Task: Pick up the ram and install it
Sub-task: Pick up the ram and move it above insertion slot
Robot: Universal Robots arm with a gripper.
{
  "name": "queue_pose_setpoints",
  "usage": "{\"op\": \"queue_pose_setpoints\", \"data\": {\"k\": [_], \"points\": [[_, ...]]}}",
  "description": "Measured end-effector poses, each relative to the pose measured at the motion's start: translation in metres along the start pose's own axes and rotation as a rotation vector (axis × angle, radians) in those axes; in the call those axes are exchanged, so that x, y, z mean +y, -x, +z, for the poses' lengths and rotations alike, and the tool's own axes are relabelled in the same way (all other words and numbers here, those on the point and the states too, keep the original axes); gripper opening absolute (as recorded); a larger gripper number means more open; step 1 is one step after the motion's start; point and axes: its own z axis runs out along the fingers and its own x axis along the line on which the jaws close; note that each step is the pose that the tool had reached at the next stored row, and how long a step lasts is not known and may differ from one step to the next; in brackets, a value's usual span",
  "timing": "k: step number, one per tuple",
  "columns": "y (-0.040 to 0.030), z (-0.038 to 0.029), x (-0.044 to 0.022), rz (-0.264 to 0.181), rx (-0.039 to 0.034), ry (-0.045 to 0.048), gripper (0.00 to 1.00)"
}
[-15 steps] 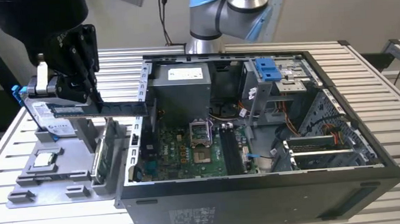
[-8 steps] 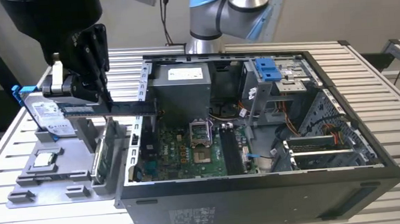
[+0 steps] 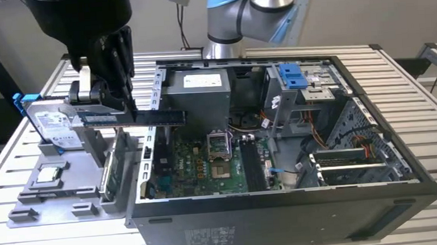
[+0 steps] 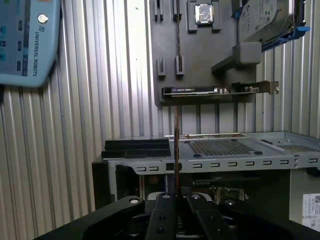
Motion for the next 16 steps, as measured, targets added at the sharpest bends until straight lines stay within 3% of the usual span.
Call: {"op": "queue_pose_setpoints", "data": {"k": [9, 16], "points": [[0.0012, 0.0006, -0.0214, 0.000, 0.0001, 0.0001, 0.14], [0.0019, 0.0010, -0.0335, 0.000, 0.0001, 0.0001, 0.14]]}}
